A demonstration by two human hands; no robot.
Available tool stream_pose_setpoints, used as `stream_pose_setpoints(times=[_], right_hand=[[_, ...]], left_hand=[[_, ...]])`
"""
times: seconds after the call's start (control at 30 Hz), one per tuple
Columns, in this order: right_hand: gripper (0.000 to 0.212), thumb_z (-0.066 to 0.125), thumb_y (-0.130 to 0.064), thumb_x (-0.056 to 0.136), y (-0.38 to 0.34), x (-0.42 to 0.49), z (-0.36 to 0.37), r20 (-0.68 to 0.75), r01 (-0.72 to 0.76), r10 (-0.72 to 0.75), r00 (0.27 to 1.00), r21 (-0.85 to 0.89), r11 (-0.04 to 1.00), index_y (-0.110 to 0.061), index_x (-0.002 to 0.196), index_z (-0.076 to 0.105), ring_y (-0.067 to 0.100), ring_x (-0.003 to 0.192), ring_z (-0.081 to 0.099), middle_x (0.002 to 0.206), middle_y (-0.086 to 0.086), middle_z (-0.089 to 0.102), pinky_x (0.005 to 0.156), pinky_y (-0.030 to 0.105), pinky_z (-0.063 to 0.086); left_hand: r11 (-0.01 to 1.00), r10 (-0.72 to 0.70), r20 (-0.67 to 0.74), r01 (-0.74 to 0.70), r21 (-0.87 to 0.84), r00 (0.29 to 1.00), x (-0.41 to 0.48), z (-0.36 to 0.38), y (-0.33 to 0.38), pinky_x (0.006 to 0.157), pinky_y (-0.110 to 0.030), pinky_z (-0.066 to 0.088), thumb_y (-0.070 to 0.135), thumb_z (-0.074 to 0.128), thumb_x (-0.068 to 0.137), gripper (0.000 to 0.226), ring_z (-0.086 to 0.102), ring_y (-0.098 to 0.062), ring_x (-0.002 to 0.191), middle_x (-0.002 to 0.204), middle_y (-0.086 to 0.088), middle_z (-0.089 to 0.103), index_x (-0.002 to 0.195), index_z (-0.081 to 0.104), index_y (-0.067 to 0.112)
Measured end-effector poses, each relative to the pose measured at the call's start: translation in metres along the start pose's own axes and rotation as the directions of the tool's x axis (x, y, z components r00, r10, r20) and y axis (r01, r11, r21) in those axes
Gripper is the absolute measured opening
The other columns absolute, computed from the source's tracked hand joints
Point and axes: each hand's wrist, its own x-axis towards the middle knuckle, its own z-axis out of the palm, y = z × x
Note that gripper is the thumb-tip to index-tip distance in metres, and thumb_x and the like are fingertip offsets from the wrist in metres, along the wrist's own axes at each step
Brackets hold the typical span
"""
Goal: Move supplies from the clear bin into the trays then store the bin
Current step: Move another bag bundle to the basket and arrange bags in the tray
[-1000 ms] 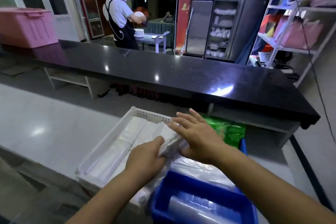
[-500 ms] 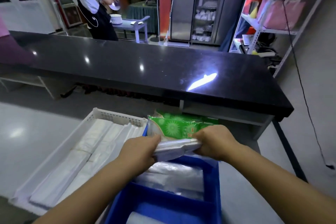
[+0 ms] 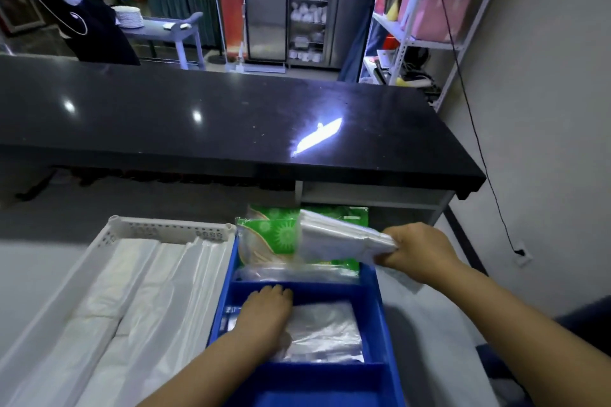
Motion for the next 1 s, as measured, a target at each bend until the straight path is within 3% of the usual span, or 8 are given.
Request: stream_pose_setpoints(times=[0.17, 0.27, 0.43, 0.53, 0.63, 0.73, 0.87, 1.0], right_hand=[[0.026, 0.064, -0.053, 0.073, -0.025, 0.0, 0.003, -0.002, -0.011, 0.011, 1.0, 0.054, 0.998, -0.028, 0.081, 0.066, 0.016, 0.07, 0.061, 0.075, -0.006, 0.069, 0.059, 0.028, 0.046], [0.029, 0.062, -0.054, 0.073, -0.045, 0.002, 0.009, 0.013, 0.041, -0.042, 0.999, 0.046, 0.998, -0.025, 0.08, 0.066, 0.015, 0.068, 0.061, 0.074, -0.005, 0.069, 0.06, 0.029, 0.051], [0.035, 0.058, -0.057, 0.074, -0.074, 0.004, 0.03, 0.074, 0.179, -0.173, 0.982, -0.079, 0.981, -0.023, 0.082, 0.063, 0.021, 0.071, 0.061, 0.075, -0.003, 0.068, 0.056, 0.027, 0.038], [0.032, 0.056, -0.052, 0.074, -0.084, 0.002, 0.047, 0.16, 0.234, -0.216, 0.963, -0.104, 0.967, -0.022, 0.082, 0.064, 0.023, 0.07, 0.061, 0.074, -0.001, 0.068, 0.056, 0.027, 0.037], [0.029, 0.062, -0.047, 0.07, -0.09, 0.0, 0.063, 0.292, 0.262, -0.213, 0.932, -0.143, 0.954, -0.021, 0.083, 0.061, 0.027, 0.074, 0.057, 0.084, 0.003, 0.068, 0.06, 0.028, 0.033], [0.026, 0.067, -0.046, 0.067, -0.09, 0.0, 0.076, 0.404, 0.226, -0.18, 0.897, -0.068, 0.972, -0.023, 0.073, 0.055, 0.024, 0.076, 0.054, 0.089, 0.004, 0.067, 0.061, 0.028, 0.034], [0.03, 0.068, -0.046, 0.063, -0.088, 0.005, 0.085, 0.471, 0.167, -0.154, 0.869, 0.016, 0.986, -0.025, 0.082, 0.058, 0.023, 0.081, 0.058, 0.093, 0.001, 0.066, 0.061, 0.028, 0.038], [0.034, 0.07, -0.045, 0.062, -0.087, 0.007, 0.087, 0.545, 0.188, -0.185, 0.818, 0.051, 0.981, -0.023, 0.086, 0.059, 0.019, 0.067, 0.059, 0.081, -0.001, 0.069, 0.052, 0.027, 0.038]], left_hand=[[0.968, -0.013, 0.035, 0.021, -0.25, 0.999, -0.006, 0.001, -0.006, 0.09, -0.037, 0.043, 0.029, 0.056, 0.08, 0.035, 0.049, -0.029, 0.112, 0.123, -0.01, 0.051, 0.111, 0.057, 0.013], [0.965, 0.002, -0.02, -0.007, -0.262, 1.0, -0.015, 0.0, -0.006, 0.081, -0.036, 0.045, 0.019, 0.042, 0.087, 0.026, 0.056, -0.03, 0.107, 0.119, -0.009, 0.058, 0.11, 0.053, 0.015], [0.967, 0.06, -0.073, -0.076, -0.241, 0.996, -0.043, -0.001, -0.003, 0.064, -0.034, 0.035, 0.023, 0.042, 0.085, 0.012, 0.06, -0.029, 0.097, 0.106, -0.003, 0.065, 0.095, 0.048, 0.022], [0.959, 0.065, -0.081, -0.084, -0.271, 0.995, -0.054, 0.008, -0.001, 0.068, -0.033, 0.038, 0.023, 0.042, 0.086, 0.009, 0.06, -0.026, 0.098, 0.107, -0.001, 0.064, 0.094, 0.046, 0.022], [0.95, 0.035, -0.086, -0.06, -0.307, 0.996, -0.058, 0.013, -0.002, 0.083, -0.035, 0.047, 0.027, 0.038, 0.089, 0.019, 0.059, -0.025, 0.103, 0.114, -0.001, 0.063, 0.104, 0.049, 0.022], [0.934, 0.061, -0.091, -0.088, -0.345, 0.994, -0.058, 0.014, -0.004, 0.092, -0.036, 0.046, 0.027, 0.039, 0.09, 0.023, 0.057, -0.025, 0.107, 0.118, -0.004, 0.061, 0.11, 0.05, 0.023], [0.944, 0.075, -0.057, -0.09, -0.318, 0.996, -0.057, 0.01, -0.006, 0.089, -0.039, 0.045, 0.03, 0.042, 0.09, 0.02, 0.056, -0.025, 0.104, 0.117, -0.005, 0.06, 0.106, 0.051, 0.022], [0.953, 0.054, -0.043, -0.064, -0.296, 0.998, -0.054, 0.003, -0.009, 0.085, -0.035, 0.042, 0.038, 0.043, 0.088, 0.028, 0.057, -0.021, 0.105, 0.116, -0.002, 0.062, 0.109, 0.054, 0.023]])
